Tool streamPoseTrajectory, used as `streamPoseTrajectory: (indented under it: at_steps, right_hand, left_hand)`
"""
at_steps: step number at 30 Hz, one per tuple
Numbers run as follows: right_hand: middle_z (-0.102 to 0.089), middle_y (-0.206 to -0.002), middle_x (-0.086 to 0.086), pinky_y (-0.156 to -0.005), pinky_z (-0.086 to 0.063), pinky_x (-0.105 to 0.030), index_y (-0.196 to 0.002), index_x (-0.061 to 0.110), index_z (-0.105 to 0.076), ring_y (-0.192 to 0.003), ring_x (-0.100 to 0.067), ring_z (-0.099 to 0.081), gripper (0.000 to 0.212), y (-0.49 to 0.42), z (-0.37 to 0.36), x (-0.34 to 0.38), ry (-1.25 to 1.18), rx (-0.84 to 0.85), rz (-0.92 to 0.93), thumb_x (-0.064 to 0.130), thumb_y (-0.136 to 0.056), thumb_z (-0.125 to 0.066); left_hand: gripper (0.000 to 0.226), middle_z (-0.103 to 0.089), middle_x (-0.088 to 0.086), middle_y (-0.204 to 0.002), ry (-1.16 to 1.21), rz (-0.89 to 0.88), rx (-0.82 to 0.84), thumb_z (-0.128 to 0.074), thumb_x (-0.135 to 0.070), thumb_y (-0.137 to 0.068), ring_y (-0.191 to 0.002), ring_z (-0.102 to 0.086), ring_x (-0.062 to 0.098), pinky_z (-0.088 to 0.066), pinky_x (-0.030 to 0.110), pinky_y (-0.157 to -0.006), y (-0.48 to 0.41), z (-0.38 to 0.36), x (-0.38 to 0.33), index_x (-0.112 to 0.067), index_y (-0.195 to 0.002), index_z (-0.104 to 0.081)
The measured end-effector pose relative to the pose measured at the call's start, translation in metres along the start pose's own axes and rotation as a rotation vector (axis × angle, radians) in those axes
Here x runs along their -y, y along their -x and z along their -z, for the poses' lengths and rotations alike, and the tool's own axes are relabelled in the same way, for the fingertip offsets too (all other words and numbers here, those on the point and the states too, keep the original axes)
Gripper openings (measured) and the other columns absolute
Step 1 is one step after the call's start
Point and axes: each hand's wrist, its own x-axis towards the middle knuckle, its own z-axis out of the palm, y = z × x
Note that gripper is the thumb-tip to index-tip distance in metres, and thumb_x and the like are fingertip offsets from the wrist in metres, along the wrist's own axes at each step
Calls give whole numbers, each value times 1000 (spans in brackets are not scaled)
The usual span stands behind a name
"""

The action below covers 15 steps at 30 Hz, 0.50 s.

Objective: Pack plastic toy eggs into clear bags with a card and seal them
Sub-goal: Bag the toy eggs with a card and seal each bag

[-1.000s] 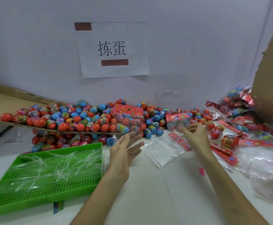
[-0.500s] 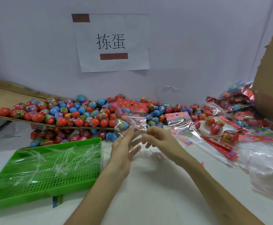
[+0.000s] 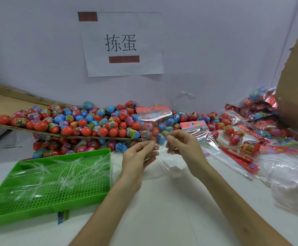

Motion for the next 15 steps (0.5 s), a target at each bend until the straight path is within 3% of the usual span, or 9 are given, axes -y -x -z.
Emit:
streamPoseTrajectory:
  at_steps: [2, 5, 7, 10, 12, 15]
  right_hand:
    - [-73, -81, 0, -71, -58, -29, -103, 13, -67, -73, -18, -69, 13, 0, -3, 0, -29, 26, -37, 25, -100, -65]
    - [-65, -119, 1, -86, -59, -34, -123, 22, -53, -95, -17, -69, 35, -1, -8, 0, 62, -46, -36, 38, -96, -68]
    - [-54, -130, 9, -95, -52, -24, -134, 30, -44, -111, -7, -59, 58, 2, -7, -2, 226, -92, 137, 43, -88, -76]
    - [-37, -143, 30, -101, -30, -3, -144, 43, -36, -131, 8, -38, 80, 8, -4, -6, 345, 36, 385, 51, -75, -77]
    - [-16, -154, 37, -112, -15, -10, -148, 51, -28, -144, 11, -17, 92, 7, -5, -10, 478, 125, 470, 55, -71, -79]
    - [5, -166, 27, -118, -9, -34, -154, 51, -21, -155, -5, -1, 101, 6, -9, -16, 662, 163, 508, 55, -73, -81]
  left_hand:
    - [6, -77, 7, -88, 15, -2, -15, -72, -13, -94, -78, -74, 15, -59, 23, -71, 0, -1, 0, -9, -93, -75]
    - [11, -76, 8, -81, 44, -21, -41, -74, -15, -93, -77, -76, 18, -59, 22, -68, 0, -3, 1, -7, -87, -71]
    - [15, -76, 7, -80, 49, -42, -70, -74, -17, -94, -76, -76, 17, -59, 22, -67, 0, -2, 1, -7, -86, -67]
    - [19, -74, 5, -76, 20, -66, -129, -74, -19, -95, -71, -75, 14, -60, 22, -66, -2, 0, 2, -8, -83, -64]
    - [22, -71, 4, -71, 9, -90, -167, -74, -18, -95, -67, -73, 14, -59, 23, -64, -3, 0, 2, -7, -80, -61]
    - [27, -68, 6, -72, -48, -140, -207, -74, -19, -95, -70, -74, 17, -60, 25, -65, -5, 2, 3, -8, -77, -57]
